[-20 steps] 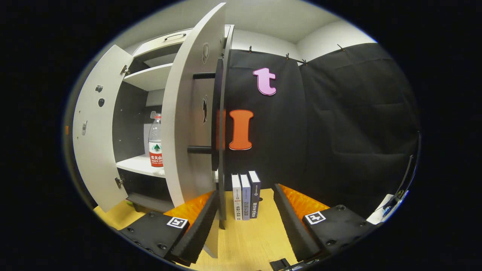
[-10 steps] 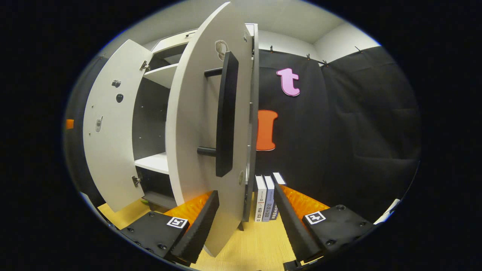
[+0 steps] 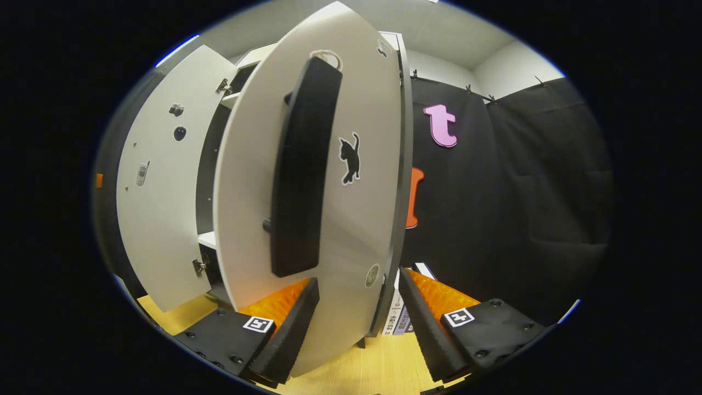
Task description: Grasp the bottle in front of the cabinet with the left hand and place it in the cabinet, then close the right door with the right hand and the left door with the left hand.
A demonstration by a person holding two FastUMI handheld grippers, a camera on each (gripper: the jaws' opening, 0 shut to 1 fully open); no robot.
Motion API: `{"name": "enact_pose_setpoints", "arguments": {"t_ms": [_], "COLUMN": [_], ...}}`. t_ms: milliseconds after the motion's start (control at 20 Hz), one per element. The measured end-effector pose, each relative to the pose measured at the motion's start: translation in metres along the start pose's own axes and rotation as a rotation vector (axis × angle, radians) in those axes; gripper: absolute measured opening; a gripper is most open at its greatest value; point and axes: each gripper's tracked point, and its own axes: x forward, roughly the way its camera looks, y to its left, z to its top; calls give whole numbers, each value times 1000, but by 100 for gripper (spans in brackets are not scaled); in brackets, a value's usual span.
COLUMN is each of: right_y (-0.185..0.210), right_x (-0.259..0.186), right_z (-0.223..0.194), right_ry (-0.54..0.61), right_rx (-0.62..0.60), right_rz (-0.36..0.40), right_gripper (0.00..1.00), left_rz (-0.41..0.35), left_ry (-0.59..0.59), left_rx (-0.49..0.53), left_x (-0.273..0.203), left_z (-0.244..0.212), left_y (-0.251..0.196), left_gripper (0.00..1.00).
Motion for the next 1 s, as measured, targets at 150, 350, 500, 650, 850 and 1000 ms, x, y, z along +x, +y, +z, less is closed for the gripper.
{"name": "enact_pose_setpoints", "arguments": {"t_ms": [150, 350, 500, 650, 850, 1000], "right_y": [9, 27, 33, 29, 28, 27], "right_x": [24, 64, 82, 82, 83, 83], "right_z": [1, 2, 2, 3, 2, 3], "right_ry": [-9, -4, -8, -22, -29, -38], "right_rx": [9, 37, 43, 24, 18, 0], "right_rz": [16, 24, 11, -7, -17, -25], "right_gripper": [97, 91, 97, 97, 97, 97], "left_rz": [-2, -6, 11, 22, 21, 6], "left_ry": [-4, 4, 9, 30, 65, 87], "left_rx": [6, -23, -29, -23, -9, -30], "left_x": [8, 22, 34, 47, 67, 79], "left_z": [-1, -5, -9, -22, -42, -54], "left_y": [3, 6, 14, 20, 19, 11], "left_gripper": [94, 94, 94, 95, 94, 95]}}
